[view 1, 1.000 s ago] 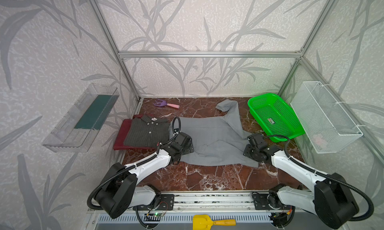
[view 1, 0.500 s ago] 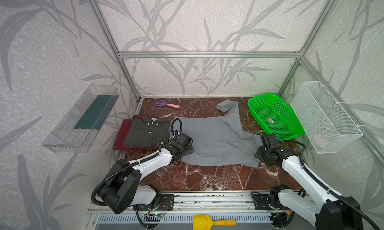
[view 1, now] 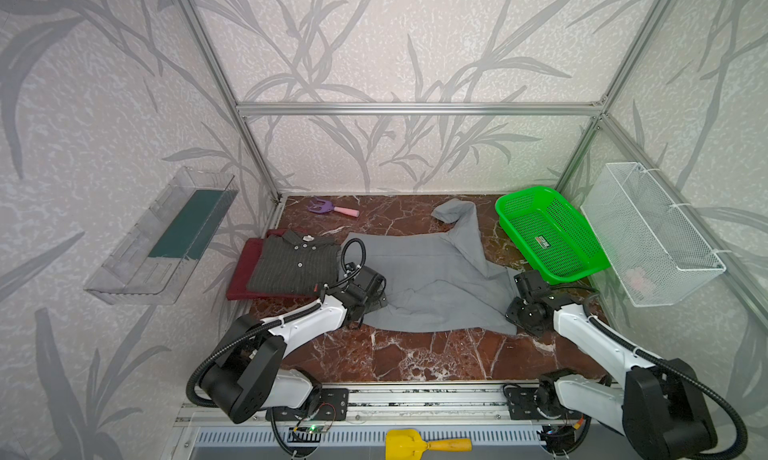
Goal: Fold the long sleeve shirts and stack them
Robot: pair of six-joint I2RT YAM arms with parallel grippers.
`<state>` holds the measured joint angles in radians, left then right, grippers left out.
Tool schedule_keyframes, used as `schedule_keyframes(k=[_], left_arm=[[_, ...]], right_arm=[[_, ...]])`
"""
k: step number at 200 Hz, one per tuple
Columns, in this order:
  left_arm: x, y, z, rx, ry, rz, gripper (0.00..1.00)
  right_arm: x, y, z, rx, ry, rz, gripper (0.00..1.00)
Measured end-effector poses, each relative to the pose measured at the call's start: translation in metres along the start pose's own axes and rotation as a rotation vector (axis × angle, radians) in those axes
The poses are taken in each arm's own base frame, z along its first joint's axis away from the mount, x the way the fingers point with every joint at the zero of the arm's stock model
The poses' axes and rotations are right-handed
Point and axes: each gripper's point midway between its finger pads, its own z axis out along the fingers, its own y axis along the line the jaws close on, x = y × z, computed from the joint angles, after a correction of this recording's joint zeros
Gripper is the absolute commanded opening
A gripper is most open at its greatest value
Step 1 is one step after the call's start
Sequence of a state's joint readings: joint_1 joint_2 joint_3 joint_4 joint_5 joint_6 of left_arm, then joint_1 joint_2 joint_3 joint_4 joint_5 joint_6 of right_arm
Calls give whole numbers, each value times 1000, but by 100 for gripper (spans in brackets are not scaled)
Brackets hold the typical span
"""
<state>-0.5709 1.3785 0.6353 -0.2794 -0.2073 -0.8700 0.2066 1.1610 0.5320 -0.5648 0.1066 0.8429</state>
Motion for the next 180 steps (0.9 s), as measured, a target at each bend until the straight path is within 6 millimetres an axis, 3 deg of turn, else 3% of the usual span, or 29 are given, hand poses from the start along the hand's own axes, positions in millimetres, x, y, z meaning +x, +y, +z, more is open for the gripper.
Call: schedule_keyframes(k=[23,32,79,123,166,180], left_arm=[[2,2,3,-15,8,-4,99],[3,4,4,-23,12,-7,99],[7,9,8,-53,24,-7,99],[5,8,10,-69,27,-3,99],[4,11,9,-90,31,-1,99],[5,13,8,-98,38,2,99]], right_arm=[[-4,1,3,-9,-13,13,12],[-6,2,3,-15,-22,19,0],[-23,-5,-2,-14,-71,55,0],[-47,-12,-19,0,-124,47,0],[-57,-30,-20,41,-124,31,0],[-54,-31,-19,45,-101,12,12]])
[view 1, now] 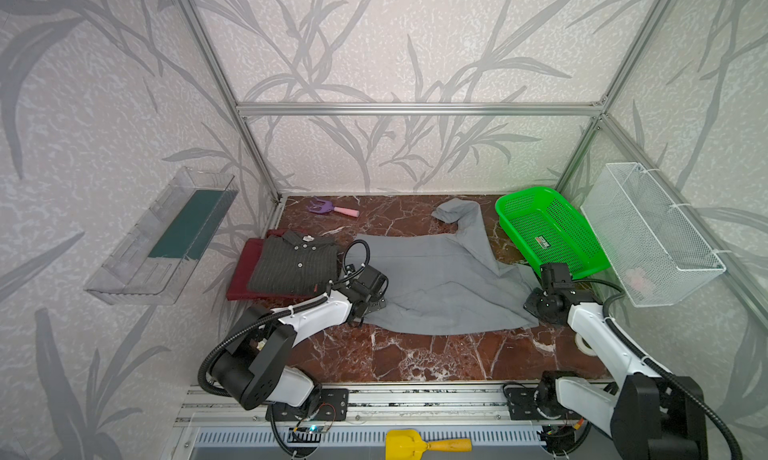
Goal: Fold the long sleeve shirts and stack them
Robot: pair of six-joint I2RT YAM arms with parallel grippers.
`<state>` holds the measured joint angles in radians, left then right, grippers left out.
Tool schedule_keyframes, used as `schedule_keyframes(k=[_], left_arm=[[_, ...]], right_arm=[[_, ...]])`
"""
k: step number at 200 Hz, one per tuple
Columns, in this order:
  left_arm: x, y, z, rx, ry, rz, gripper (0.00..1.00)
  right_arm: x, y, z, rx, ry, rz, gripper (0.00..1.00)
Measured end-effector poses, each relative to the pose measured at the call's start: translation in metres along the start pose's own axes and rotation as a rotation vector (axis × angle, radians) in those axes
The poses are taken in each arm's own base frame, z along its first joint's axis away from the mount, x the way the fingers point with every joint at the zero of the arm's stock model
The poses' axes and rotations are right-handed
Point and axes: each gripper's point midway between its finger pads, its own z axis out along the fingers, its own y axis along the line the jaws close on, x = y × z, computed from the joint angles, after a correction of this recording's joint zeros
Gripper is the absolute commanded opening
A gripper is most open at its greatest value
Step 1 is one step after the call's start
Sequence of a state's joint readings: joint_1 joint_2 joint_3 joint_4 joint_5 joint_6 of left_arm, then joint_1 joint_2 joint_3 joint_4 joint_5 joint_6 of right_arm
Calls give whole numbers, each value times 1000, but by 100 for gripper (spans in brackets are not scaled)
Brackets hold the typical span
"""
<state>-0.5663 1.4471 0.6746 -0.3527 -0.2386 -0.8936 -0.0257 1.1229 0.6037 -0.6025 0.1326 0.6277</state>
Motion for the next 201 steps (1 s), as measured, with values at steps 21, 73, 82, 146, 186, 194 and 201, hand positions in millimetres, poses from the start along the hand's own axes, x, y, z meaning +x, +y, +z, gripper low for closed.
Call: schedule_keyframes(k=[21,73,82,146,186,194,201], left_arm=[[-1,1,-4,-9,7,4,99],[-29,-4,-39,40,-84,-12,99],[-33,-1,-42,38,-97,-16,99],[-33,20,-35,-52,-83,13,99],[-28,22,-21,-82,-47,56,74],[-27,21,-18,-77,-39,59,70],[-26,20,-16,-74,-30,65,69]], right_arm=[[4,2,-3,-14,31,-29,31],[-8,27,-47,-209,-72,-54,54],[-8,34,-53,-250,-80,-68,55],[13,104,-59,-381,10,-334,56],[24,118,-57,-407,34,-389,56],[24,119,-57,-411,33,-391,56],[23,120,-57,-414,31,-392,56]])
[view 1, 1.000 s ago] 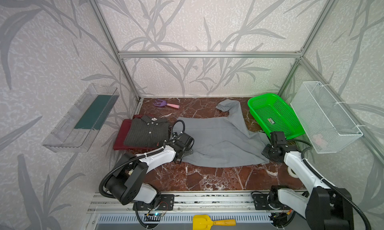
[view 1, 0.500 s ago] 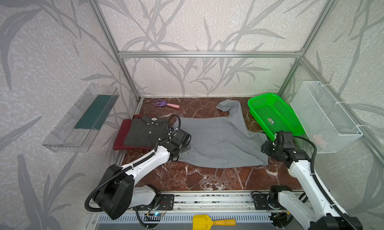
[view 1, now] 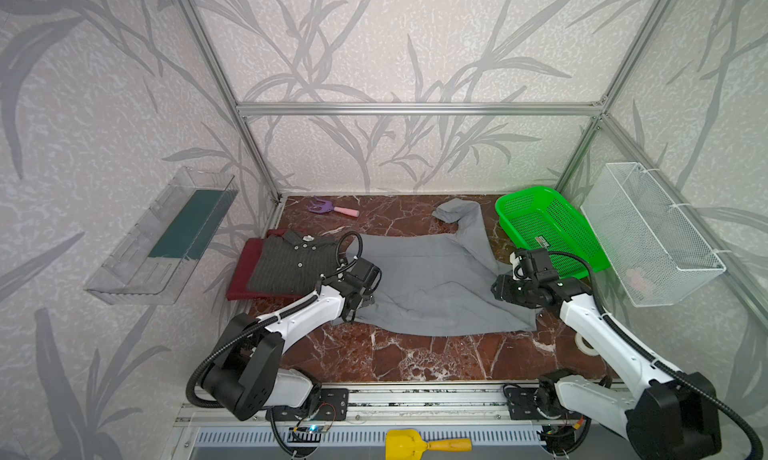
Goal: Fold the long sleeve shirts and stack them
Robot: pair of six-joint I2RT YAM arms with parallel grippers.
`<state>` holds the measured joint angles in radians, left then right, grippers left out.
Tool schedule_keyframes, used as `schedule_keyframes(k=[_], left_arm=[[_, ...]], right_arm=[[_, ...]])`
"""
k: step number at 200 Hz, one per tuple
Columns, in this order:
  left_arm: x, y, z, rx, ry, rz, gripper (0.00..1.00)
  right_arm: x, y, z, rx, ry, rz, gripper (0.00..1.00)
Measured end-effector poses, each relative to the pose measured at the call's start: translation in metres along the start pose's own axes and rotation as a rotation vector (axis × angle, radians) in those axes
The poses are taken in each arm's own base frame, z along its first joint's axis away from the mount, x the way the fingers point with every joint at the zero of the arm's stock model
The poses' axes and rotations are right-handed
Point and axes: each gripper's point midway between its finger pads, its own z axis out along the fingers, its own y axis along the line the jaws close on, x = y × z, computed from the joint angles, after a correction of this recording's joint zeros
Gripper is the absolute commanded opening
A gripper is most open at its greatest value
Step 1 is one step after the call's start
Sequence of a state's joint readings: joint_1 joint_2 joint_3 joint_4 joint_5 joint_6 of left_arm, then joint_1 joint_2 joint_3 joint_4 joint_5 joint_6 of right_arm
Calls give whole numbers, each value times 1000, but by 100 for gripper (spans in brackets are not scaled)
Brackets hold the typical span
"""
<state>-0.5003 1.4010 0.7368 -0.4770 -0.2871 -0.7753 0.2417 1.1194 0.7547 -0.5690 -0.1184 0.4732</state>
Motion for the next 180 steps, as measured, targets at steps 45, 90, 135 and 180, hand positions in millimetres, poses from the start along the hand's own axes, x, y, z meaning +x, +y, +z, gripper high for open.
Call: schedule_keyframes(k=[45,90,135,180], left_arm=[[8,-7,14,12,61,17,63],[9,-12,19,29,74,34,61],[0,-4,2,49,0,22,72],[-1,14,-5,56,-96,0,73]], right_arm=[[-1,1,-1,-5,-9,-3,56],[-2,3,-2,-14,-11,-8,56],[-3,4,-6,-20,-23,-19,56],[-2,6,-6,-29,-20,-20,56]])
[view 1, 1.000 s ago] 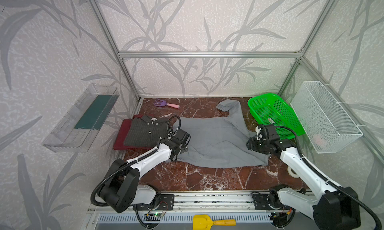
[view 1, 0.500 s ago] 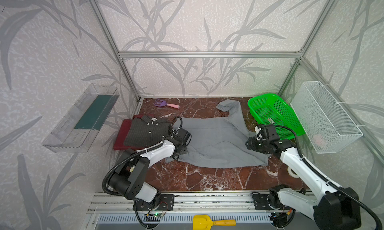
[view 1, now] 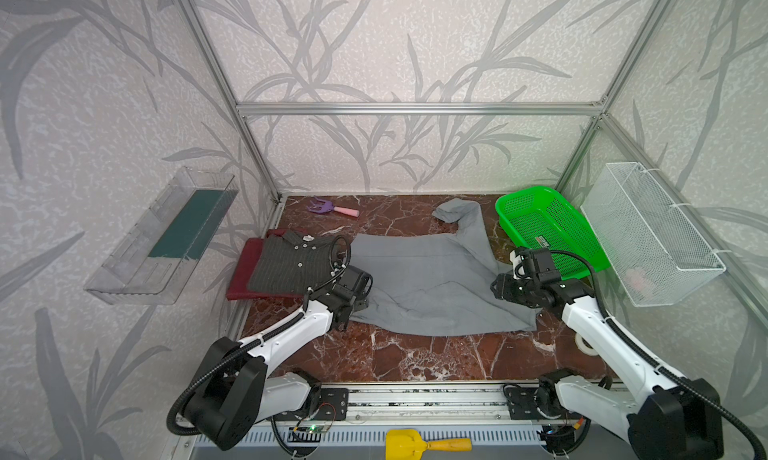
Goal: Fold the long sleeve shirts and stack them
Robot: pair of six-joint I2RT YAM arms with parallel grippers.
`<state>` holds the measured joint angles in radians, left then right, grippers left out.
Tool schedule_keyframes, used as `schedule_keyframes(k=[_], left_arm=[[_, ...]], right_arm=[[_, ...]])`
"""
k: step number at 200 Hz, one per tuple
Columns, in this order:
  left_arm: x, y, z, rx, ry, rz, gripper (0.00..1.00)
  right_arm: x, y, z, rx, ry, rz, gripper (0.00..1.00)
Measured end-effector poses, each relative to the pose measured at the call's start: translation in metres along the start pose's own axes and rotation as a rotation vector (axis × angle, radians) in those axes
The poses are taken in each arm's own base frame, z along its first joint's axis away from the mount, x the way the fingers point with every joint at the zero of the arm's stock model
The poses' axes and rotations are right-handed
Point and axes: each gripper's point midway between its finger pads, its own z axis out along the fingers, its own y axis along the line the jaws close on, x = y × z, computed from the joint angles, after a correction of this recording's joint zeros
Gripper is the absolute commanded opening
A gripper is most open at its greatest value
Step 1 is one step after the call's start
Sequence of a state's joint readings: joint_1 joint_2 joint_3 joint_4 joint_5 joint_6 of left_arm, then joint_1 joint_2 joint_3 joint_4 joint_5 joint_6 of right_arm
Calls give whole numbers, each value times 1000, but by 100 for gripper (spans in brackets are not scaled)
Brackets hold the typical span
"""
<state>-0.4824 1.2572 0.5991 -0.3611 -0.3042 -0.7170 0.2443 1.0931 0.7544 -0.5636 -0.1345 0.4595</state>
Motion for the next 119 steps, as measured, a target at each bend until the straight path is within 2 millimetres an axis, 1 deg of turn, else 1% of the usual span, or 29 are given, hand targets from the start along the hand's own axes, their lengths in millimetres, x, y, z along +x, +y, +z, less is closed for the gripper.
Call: schedule_keyframes(k=[22,34,46,91,105,119], left_arm=[[13,3,14,-43,56,23,71],[21,6,20,-64,88,35,69],[20,3,21,-62,92,31,67],[19,-4,23,-33,96,17,51],[19,-5,23,-26,97,15,43],[19,-6,23,-25,97,13,37]], right_arm=[[0,1,-1,-3,-1,-1,56],[-1,1,-2,-5,-6,-2,56],[-1,2,-4,-8,-13,-3,56],[-2,2,-5,-10,-18,-3,56],[-2,2,-5,-10,-18,-3,56],[-2,2,-5,-10,-18,-3,56]])
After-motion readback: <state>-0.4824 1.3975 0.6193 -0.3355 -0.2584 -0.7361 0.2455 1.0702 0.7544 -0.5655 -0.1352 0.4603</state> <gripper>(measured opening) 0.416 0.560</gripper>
